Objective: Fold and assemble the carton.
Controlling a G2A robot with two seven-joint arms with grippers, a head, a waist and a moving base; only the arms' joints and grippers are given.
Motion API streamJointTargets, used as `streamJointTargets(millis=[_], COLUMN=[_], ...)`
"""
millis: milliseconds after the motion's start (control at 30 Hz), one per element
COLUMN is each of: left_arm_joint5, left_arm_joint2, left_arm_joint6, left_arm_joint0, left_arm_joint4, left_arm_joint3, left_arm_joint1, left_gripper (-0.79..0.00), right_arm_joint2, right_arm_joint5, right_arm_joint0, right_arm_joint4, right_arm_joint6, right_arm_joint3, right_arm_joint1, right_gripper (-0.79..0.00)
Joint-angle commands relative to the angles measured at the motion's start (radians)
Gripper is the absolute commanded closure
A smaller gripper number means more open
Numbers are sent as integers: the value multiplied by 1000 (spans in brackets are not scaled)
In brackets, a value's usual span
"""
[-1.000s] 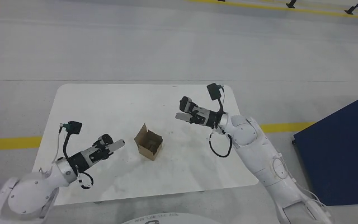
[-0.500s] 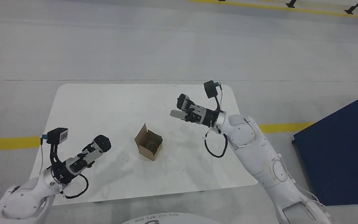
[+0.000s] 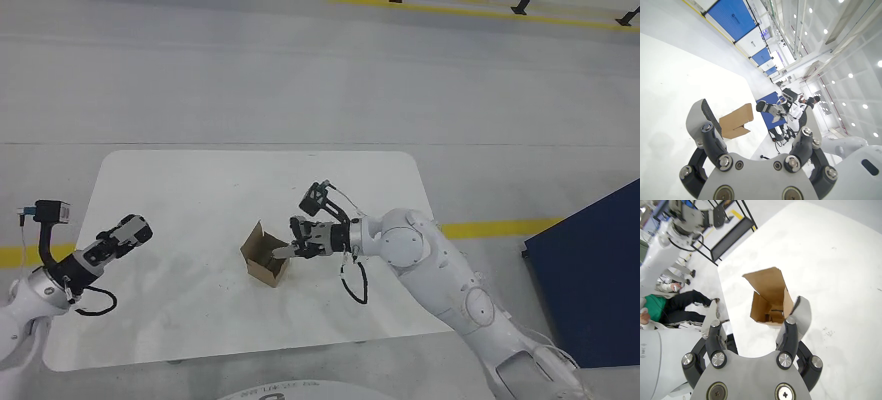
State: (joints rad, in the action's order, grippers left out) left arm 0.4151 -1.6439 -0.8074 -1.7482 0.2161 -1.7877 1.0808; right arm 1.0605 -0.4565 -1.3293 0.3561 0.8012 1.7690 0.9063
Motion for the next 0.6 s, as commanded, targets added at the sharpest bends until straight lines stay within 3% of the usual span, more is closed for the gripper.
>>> streamJointTargets(millis=[0,233,400,567], left_arm_joint5=[2,2,2,2], left_arm_joint2=[0,0,0,0], left_arm_joint6=[25,25,25,25], left_arm_joint0=[-2,-2,-2,-2], left_arm_joint4=[-18,-18,-18,-18], left_arm_joint3=[-1,-1,-1,-1], left_arm_joint1=[0,0,0,0], left_gripper=[-785,-785,-785,-785], right_arm_joint2=[-8,-8,-100,-201], right_arm_joint5=[-7,-7,158,295], right_arm_joint0=[2,2,34,88], right_arm_joint4=[15,15,268,377], right_arm_joint6=[-21,-21,73,127], right_arm_joint3=[5,5,70,77], right_arm_joint1=[3,3,14,42], right_gripper=[0,0,0,0])
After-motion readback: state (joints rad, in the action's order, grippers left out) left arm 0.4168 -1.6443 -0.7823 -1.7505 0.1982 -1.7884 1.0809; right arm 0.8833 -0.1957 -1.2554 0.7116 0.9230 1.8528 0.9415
